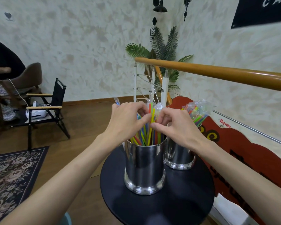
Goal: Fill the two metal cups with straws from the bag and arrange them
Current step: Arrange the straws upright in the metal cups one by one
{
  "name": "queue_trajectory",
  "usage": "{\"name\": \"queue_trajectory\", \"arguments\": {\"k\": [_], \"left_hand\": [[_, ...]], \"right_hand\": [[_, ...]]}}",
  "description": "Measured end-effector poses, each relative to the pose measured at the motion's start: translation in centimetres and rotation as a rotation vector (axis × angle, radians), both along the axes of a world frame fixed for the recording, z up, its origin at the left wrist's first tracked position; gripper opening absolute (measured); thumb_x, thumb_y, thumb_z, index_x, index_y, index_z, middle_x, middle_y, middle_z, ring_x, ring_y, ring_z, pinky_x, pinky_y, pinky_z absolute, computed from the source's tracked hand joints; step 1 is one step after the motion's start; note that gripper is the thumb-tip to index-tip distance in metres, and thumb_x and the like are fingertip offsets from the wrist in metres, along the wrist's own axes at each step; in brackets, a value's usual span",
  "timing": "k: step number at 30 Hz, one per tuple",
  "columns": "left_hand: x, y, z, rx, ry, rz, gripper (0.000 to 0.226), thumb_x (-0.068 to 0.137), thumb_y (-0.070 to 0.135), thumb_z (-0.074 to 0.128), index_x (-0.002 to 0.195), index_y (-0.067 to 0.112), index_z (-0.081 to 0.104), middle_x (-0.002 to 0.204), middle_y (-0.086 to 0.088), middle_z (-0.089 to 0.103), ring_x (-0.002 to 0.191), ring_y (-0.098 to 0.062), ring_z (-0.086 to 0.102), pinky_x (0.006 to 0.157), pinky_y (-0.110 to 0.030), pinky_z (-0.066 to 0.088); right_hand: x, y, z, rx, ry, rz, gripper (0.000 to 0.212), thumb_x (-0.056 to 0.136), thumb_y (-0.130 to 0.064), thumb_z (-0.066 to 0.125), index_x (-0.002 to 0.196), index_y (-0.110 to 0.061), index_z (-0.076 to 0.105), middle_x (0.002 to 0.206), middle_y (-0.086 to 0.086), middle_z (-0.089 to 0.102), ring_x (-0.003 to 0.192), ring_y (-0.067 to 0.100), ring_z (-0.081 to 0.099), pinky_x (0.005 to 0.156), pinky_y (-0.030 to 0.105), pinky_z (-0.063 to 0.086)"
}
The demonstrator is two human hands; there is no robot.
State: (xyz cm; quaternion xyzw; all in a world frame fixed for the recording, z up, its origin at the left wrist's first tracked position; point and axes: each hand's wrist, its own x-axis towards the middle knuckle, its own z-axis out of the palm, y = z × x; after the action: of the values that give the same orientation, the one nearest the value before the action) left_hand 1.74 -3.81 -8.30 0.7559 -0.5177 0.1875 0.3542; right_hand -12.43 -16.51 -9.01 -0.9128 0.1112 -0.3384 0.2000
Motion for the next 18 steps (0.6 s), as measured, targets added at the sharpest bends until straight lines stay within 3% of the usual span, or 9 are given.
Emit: {"name": "queue_trajectory", "arguments": {"k": [5, 11, 14, 18], "left_hand": [[0.1, 0.2, -0.1, 0.024, 0.185, -0.084, 0.006, 0.088, 0.037, 0.071, 0.090, 0.032, 0.068, 0.084, 0.019, 0.073, 0.068, 0.007, 0.052, 0.100, -0.043, 0.039], [-0.3, 0.4, -0.2, 0.022, 0.244, -0.083, 0.003, 0.088, 0.035, 0.070, 0.090, 0.034, 0.070, 0.081, 0.020, 0.073, 0.074, 0.002, 0.058, 0.099, -0.050, 0.043], [-0.5, 0.6, 0.0, 0.052, 0.242, -0.090, 0.006, 0.090, 0.032, 0.068, 0.090, 0.038, 0.070, 0.082, 0.022, 0.073, 0.084, -0.005, 0.064, 0.101, -0.049, 0.042], [-1.0, 0.9, 0.3, 0.101, 0.263, -0.105, 0.023, 0.089, 0.024, 0.065, 0.084, 0.046, 0.063, 0.084, 0.022, 0.072, 0.083, -0.002, 0.064, 0.106, -0.047, 0.040]], "right_hand": [[0.4, 0.3, -0.4, 0.024, -0.078, -0.004, 0.023, 0.086, -0.029, 0.080, 0.080, -0.022, 0.059, 0.069, -0.007, 0.065, 0.064, 0.009, 0.063, 0.065, 0.040, 0.055], [0.2, 0.6, -0.9, 0.134, -0.023, 0.061, 0.019, 0.085, -0.018, 0.080, 0.087, -0.019, 0.062, 0.078, -0.006, 0.070, 0.068, 0.001, 0.065, 0.065, 0.021, 0.053], [0.3, 0.6, -1.2, 0.165, -0.001, 0.081, 0.014, 0.085, -0.017, 0.081, 0.087, -0.019, 0.067, 0.078, -0.007, 0.071, 0.069, 0.000, 0.066, 0.066, 0.019, 0.054], [0.4, 0.5, -1.5, 0.096, 0.000, 0.042, 0.012, 0.085, -0.020, 0.081, 0.088, -0.022, 0.070, 0.081, -0.012, 0.068, 0.067, 0.004, 0.062, 0.064, 0.020, 0.050]]}}
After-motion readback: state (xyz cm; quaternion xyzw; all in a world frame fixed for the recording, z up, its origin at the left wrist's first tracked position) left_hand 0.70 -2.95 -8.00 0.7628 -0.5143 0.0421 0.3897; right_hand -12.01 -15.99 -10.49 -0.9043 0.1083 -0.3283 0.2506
